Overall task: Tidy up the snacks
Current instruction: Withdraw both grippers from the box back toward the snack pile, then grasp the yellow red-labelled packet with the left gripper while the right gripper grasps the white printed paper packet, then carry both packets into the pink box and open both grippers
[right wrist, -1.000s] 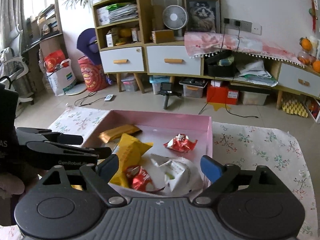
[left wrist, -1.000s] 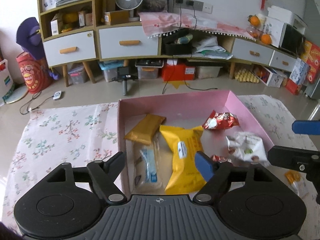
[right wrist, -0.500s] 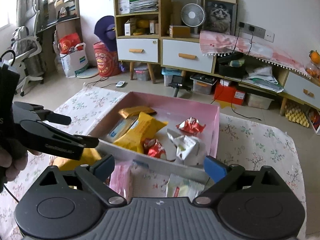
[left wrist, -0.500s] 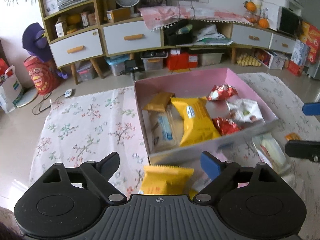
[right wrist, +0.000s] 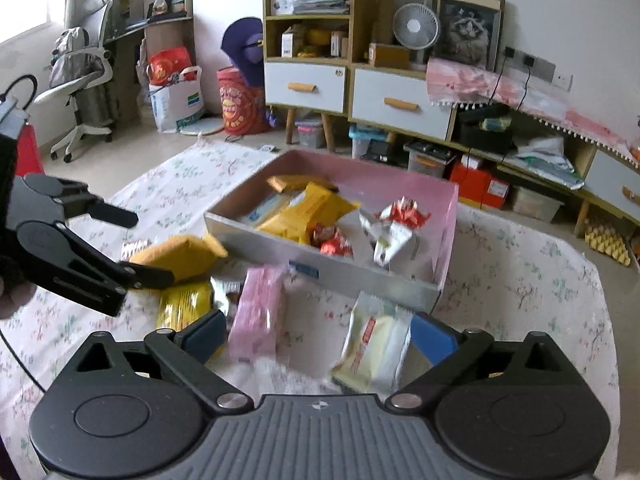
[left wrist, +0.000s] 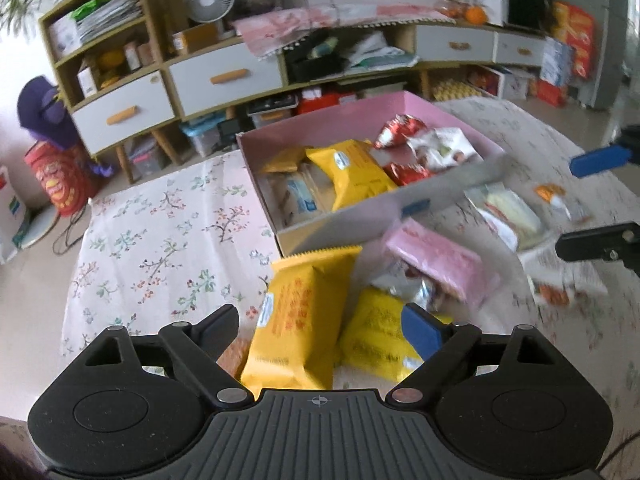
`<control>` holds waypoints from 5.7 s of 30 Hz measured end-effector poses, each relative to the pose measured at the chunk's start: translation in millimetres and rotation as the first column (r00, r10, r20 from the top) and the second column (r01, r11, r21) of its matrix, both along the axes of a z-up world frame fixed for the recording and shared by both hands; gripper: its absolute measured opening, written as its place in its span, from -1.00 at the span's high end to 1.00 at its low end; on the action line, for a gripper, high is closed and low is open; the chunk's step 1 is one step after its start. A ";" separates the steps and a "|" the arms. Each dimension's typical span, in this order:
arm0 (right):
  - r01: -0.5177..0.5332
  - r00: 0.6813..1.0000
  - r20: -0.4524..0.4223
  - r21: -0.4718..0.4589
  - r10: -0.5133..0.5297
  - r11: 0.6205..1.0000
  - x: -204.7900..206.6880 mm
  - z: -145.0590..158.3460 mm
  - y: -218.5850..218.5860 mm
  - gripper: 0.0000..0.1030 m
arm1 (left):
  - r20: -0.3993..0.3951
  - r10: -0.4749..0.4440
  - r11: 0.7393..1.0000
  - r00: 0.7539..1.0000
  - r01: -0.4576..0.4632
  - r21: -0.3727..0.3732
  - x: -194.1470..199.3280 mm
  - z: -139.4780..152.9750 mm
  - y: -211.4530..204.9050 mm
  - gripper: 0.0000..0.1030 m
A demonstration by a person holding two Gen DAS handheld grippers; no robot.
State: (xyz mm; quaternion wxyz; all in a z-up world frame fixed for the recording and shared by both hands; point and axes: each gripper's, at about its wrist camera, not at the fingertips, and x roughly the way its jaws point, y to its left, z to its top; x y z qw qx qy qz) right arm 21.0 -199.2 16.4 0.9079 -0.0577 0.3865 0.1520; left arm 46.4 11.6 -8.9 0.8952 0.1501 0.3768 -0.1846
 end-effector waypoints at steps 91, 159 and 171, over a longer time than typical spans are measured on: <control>-0.099 0.977 -0.201 -0.108 0.076 0.989 -7.5 -46.3 12.7 0.50 | -0.216 -0.061 0.998 0.974 0.054 -0.037 -27.4 -35.2 -13.9 0.11; 0.213 0.976 -0.085 0.198 -0.199 0.957 113.2 -11.9 -6.7 0.55 | -0.047 0.170 0.966 0.984 -0.176 -0.189 102.7 20.7 -45.1 0.12; 0.299 0.954 -0.102 0.289 -0.282 0.909 138.7 -15.6 -29.5 0.53 | -0.015 0.184 0.967 0.983 -0.184 -0.179 165.0 11.0 -72.8 0.12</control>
